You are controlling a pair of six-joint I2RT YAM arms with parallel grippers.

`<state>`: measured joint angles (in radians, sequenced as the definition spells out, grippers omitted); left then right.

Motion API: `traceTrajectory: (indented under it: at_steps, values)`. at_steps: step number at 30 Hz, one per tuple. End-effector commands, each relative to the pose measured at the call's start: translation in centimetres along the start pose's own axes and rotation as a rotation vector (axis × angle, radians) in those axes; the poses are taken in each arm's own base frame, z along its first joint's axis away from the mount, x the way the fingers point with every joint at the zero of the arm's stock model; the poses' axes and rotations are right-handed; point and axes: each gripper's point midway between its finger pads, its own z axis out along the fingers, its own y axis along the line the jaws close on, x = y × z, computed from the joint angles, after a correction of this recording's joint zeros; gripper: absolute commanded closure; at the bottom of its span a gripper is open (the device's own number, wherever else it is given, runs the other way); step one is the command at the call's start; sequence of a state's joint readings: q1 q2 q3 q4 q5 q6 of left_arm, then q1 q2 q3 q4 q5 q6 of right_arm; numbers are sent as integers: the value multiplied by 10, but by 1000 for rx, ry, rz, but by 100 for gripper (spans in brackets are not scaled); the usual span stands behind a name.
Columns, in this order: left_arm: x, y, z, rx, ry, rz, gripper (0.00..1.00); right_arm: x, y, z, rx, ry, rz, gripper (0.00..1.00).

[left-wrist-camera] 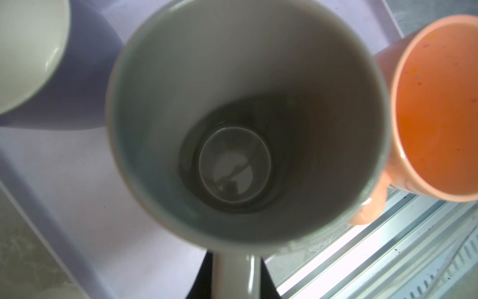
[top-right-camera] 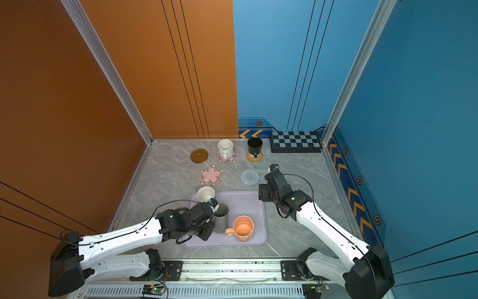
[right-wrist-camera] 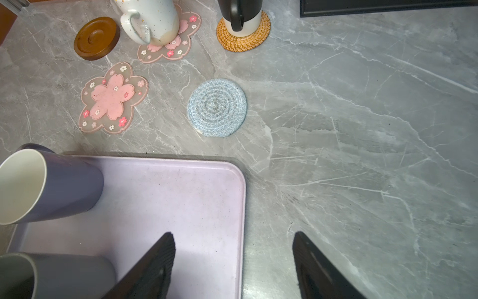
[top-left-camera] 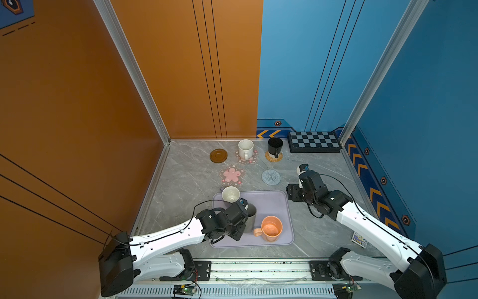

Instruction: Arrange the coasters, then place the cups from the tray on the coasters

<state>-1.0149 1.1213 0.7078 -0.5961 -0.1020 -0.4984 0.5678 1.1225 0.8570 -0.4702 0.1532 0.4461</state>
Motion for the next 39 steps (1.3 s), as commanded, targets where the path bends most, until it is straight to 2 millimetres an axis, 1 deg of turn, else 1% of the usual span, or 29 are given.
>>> traceTrajectory:
  at_steps: [1, 2, 6, 11, 14, 19, 20, 24, 29, 34, 37, 39]
  values:
    - [10, 4, 1, -3, 17, -27, 86, 4, -3, -1, -4, 6, 26, 26]
    - [10, 5, 0, -4, 11, -29, 84, 5, -3, -1, -5, 9, 28, 26]
    - [6, 8, -4, -8, -23, -37, 83, 5, -3, -1, -7, 11, 32, 26]
    - [6, 1, -1, 12, -7, -14, 73, 4, -3, -3, -10, 1, 36, 26]
    - [6, 0, 5, 6, 17, -4, 73, 3, -3, -6, -11, -4, 38, 26]
    - [10, 0, 13, -7, 41, -5, 74, 5, -8, -9, -3, -10, 43, 26]
    - [8, 0, 13, -8, 36, -6, 75, 6, -9, -9, -2, -10, 45, 26]
    - [3, -1, 12, 2, 7, -15, 83, 5, -12, -11, 2, -15, 51, 25]
    - [2, -2, 15, 7, 10, -17, 100, 5, -13, -11, 2, -16, 55, 26]
    - [5, 0, 16, -4, 13, -18, 100, 7, -13, -10, 3, -10, 55, 25]
    - [1, 1, 11, -4, -11, -16, 100, 7, -14, -10, 4, -9, 57, 25]
    - [-4, 1, 5, 0, -42, -15, 100, 6, -14, -10, 5, -11, 57, 25]
